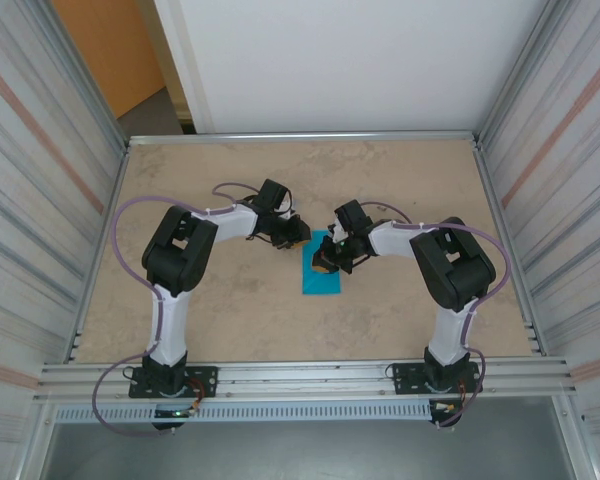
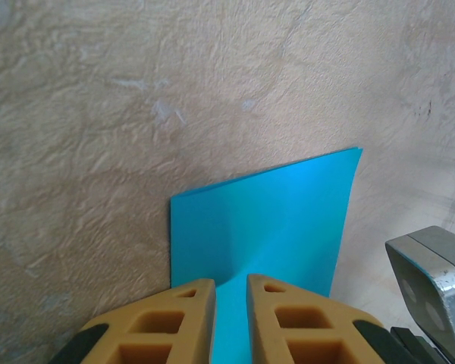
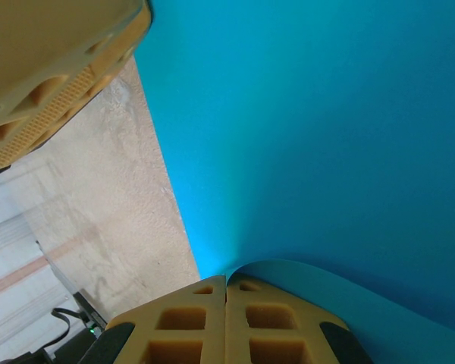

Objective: Fold a paper plane with a square sheet of paper (pick it up from the middle)
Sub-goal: Fold the triangle a second time at the center of the table.

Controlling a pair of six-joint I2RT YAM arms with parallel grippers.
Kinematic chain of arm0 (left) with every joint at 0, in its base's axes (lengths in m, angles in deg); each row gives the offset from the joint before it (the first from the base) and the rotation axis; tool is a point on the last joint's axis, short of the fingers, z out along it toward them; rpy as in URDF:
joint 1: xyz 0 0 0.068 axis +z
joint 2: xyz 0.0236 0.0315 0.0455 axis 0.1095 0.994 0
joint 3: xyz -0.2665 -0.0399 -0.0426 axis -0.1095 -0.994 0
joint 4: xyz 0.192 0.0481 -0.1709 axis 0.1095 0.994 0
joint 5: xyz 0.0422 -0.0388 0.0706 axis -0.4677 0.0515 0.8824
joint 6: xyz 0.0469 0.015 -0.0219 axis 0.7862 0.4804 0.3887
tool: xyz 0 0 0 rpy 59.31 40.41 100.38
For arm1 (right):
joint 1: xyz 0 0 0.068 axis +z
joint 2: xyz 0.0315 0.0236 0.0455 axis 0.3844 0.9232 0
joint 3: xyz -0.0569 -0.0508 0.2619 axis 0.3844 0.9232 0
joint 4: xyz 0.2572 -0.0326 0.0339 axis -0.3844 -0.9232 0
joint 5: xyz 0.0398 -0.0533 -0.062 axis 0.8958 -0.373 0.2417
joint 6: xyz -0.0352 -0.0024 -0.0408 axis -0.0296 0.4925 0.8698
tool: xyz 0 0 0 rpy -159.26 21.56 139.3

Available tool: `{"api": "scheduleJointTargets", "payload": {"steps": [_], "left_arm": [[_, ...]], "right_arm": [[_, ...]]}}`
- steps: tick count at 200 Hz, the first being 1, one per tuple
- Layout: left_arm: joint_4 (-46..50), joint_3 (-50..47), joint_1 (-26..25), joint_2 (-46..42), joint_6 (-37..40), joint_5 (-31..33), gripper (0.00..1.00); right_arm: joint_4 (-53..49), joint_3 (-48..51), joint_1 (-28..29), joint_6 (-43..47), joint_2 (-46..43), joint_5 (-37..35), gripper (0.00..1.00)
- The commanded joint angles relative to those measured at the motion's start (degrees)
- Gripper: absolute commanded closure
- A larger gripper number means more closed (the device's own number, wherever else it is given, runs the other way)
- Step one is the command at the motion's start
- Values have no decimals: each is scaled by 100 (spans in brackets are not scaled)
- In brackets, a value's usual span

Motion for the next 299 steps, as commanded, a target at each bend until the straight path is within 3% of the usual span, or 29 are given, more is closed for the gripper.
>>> {"api": "scheduleJointTargets", "payload": {"steps": [1, 299], "left_arm": [[426, -238, -24, 166, 14, 193, 79], [405, -257, -22, 155, 5, 147, 79]], "right_arm": [[-133, -171, -18, 116, 114, 100, 96], [-421, -302, 43, 234, 387, 2, 95]]}}
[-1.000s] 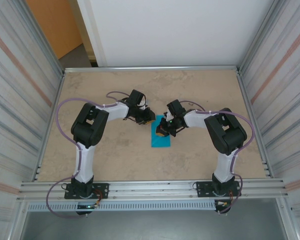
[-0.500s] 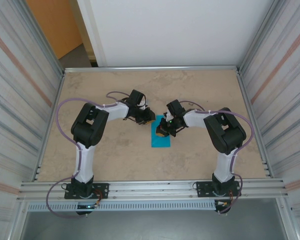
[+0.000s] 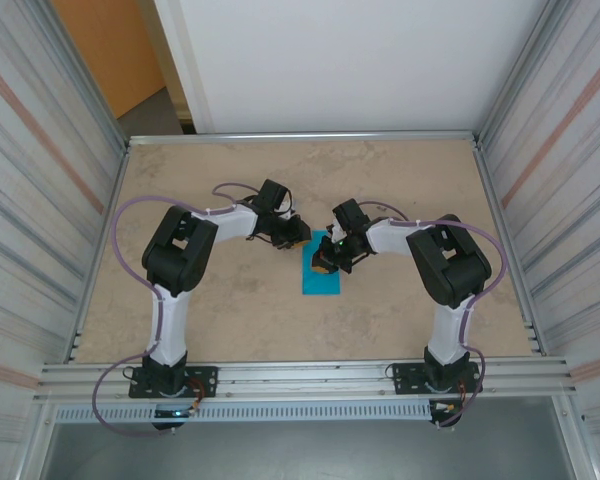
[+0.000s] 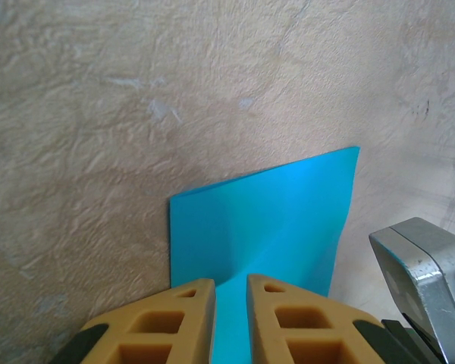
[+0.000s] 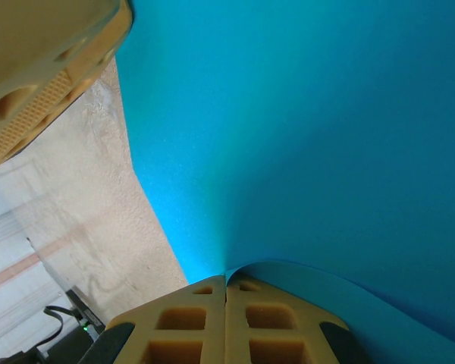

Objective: Fold a paper plane with a square sheet of paper (pick it up from the middle)
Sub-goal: Fold the triangle a second time at the center of the table.

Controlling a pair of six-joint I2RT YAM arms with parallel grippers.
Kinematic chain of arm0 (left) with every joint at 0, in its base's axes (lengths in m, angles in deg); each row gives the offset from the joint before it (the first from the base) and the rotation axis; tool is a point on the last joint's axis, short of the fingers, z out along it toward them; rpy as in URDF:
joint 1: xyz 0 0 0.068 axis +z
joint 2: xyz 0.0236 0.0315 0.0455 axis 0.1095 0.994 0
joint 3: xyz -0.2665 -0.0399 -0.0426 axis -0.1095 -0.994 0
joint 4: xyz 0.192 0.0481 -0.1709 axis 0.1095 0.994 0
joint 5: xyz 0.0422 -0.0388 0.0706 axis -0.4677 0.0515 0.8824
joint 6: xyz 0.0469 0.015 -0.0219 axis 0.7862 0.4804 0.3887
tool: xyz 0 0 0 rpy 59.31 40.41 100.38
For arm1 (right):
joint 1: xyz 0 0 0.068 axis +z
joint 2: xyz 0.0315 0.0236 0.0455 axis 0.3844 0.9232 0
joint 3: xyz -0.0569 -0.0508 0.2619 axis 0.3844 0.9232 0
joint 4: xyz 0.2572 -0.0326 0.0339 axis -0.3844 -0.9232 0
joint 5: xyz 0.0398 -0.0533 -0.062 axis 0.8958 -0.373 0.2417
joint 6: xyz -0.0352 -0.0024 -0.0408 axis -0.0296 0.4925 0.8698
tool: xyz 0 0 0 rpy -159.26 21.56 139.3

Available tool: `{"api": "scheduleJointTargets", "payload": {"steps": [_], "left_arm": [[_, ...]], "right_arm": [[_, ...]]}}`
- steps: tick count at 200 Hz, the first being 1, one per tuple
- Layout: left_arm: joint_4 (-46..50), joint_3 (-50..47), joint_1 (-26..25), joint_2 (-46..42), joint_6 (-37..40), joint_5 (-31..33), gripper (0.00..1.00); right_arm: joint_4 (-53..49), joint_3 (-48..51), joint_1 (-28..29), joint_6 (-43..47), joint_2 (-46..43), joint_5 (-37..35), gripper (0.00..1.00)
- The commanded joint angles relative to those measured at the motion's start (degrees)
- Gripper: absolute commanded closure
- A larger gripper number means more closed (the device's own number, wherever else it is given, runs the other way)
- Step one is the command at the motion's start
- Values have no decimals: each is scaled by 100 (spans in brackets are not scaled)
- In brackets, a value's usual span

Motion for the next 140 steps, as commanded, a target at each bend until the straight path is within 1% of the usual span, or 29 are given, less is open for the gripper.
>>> {"api": "scheduleJointTargets", "payload": {"steps": [1, 36, 59, 77, 81, 116, 140], "left_arm": [[445, -241, -24, 152, 7, 170, 79], [437, -231, -26, 121, 3, 164, 79], [478, -168, -17, 32, 12, 172, 79], [559, -70, 10, -1, 30, 188, 78], [568, -52, 24, -177, 36, 196, 78], [607, -78, 230, -682, 25, 418, 75], [574, -265, 427, -1055, 8, 546, 73]], "right_arm": [[-161, -86, 37, 81, 187, -35, 95], [-222, -69, 37, 79, 216, -102, 93], [-317, -68, 32, 79, 216, -183, 90], [-376, -68, 37, 74, 201, -231, 85], [-378, -60, 37, 70, 207, -230, 83], [-342, -50, 24, 42, 178, -205, 70], [-288, -45, 28, 60, 155, -174, 66]]}}
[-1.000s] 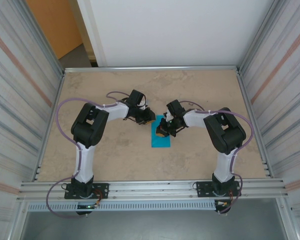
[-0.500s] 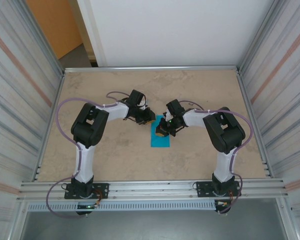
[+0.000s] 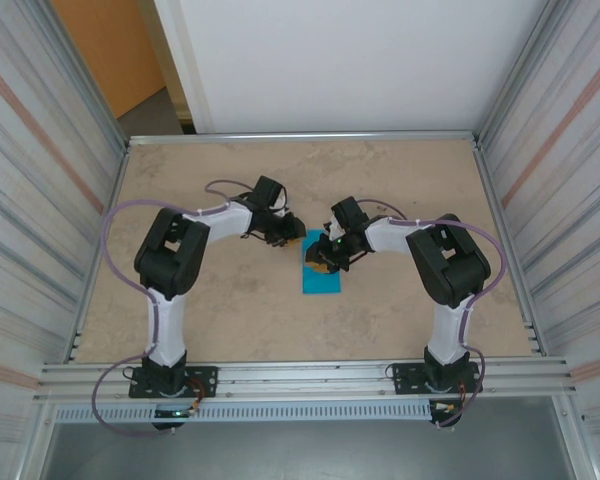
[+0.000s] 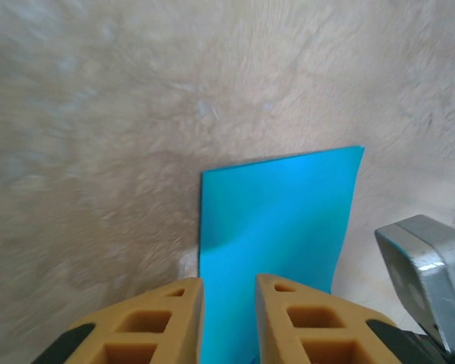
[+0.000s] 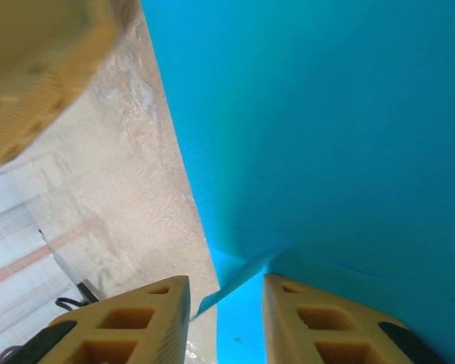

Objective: Fold a paper plane with a square sheet of paper (pick it up from the middle)
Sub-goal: Fold the triangle a second time at the center of the table.

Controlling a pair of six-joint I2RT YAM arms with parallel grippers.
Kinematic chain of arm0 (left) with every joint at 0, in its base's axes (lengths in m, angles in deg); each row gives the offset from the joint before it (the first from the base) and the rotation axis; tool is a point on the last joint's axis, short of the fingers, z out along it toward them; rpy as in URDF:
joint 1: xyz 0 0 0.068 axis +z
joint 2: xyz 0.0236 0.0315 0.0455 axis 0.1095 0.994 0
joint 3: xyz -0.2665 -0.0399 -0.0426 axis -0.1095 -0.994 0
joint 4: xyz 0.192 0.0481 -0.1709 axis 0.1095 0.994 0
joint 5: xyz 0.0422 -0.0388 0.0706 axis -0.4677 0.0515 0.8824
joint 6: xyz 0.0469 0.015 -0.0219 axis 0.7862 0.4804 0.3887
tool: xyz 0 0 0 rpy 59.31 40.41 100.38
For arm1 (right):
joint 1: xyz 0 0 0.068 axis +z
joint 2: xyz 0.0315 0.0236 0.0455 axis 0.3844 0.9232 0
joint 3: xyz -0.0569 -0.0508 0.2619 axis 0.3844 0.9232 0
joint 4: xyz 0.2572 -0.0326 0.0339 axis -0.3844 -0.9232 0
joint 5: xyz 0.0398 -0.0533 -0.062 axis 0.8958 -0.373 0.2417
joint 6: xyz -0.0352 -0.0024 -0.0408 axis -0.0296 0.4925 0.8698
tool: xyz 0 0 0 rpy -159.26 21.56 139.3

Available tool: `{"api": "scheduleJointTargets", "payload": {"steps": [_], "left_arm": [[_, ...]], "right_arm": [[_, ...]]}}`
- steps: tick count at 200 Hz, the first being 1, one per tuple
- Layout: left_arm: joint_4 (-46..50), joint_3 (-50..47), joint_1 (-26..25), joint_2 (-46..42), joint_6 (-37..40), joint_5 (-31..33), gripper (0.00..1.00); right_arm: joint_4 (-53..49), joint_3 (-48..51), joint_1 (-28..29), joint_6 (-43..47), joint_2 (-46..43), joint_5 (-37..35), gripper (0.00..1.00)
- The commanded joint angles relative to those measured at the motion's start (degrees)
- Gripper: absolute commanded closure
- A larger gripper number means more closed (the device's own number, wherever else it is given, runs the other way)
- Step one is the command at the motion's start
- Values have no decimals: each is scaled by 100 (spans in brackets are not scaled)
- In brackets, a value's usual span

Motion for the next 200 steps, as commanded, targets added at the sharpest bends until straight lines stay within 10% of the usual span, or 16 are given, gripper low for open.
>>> {"api": "scheduleJointTargets", "payload": {"steps": [1, 103, 200], "left_arm": [[173, -191, 235, -627, 12, 272, 73], [-575, -1640, 411, -1681, -376, 138, 68], [-830, -1882, -372, -1462, -406, -89, 94]], "right_arm": [[-319, 62, 17, 52, 140, -295, 66], [-541, 40, 65, 309, 237, -572, 63], [-989, -59, 114, 464, 424, -969, 94]]}}
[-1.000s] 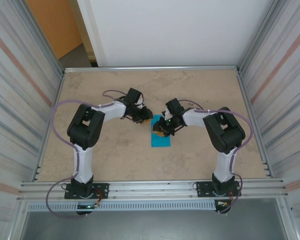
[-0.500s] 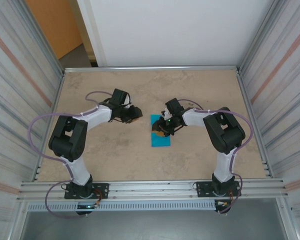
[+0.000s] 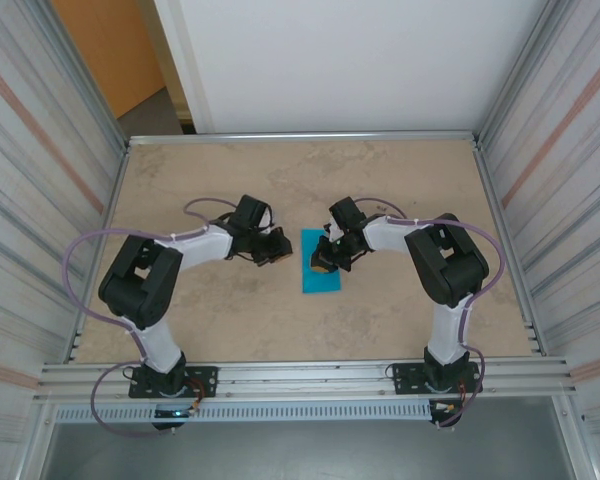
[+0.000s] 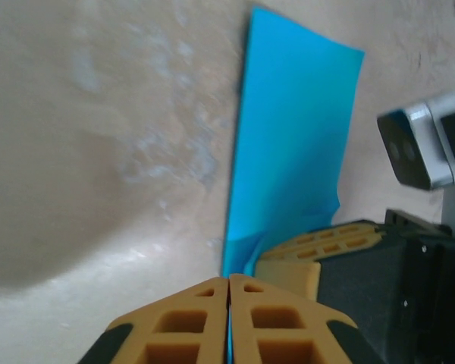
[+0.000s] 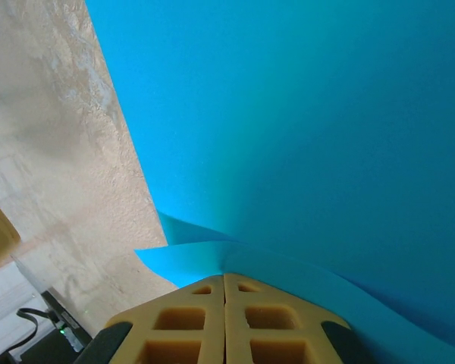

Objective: Fold a paper plane with a square sheet of paper (pick it up from the middle)
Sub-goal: Fold the triangle a second time at the center of the table.

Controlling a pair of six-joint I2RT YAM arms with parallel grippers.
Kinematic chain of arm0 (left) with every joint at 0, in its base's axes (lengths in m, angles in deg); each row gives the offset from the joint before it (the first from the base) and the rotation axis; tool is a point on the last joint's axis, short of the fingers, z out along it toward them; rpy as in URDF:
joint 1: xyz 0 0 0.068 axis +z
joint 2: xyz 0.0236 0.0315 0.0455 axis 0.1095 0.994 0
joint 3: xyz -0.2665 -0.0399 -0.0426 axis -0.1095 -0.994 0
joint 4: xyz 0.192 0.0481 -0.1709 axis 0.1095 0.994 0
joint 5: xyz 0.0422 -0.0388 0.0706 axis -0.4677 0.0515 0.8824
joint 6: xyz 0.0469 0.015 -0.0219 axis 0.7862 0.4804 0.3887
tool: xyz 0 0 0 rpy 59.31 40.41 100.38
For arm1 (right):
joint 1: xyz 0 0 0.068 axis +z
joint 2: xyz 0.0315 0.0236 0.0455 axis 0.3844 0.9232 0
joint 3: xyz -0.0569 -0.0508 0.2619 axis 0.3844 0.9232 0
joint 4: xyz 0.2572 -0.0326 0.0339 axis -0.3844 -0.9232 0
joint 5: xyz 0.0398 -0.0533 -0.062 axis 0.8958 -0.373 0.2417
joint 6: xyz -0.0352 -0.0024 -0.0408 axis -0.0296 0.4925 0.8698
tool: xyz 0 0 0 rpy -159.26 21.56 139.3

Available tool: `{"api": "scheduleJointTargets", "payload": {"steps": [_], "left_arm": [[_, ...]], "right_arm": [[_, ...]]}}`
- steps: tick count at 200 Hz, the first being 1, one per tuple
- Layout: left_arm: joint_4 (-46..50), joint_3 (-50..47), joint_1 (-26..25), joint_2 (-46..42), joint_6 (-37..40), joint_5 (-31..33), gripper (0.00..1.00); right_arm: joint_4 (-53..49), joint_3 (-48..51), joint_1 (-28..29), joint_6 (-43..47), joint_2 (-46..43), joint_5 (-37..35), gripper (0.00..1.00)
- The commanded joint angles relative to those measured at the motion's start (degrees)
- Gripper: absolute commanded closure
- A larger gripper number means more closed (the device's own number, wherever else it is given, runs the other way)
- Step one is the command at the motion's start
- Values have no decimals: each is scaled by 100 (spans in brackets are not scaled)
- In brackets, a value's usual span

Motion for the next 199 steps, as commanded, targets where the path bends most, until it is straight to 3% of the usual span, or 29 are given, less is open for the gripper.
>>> {"api": "scheduleJointTargets", "payload": {"steps": [1, 24, 131, 199], "left_arm": [[-111, 21, -165, 70, 56, -171, 94], [-145, 149, -320, 263, 107, -254, 100], [50, 666, -520, 998, 194, -113, 100], [812, 705, -517, 1257, 364, 303, 100]], "right_arm": [[-563, 76, 35, 126, 362, -581, 94], [-581, 62, 39, 129, 380, -598, 96], [-479, 101, 38, 104, 353, -534, 98], [-181, 108, -46, -42, -51, -117, 96]]}}
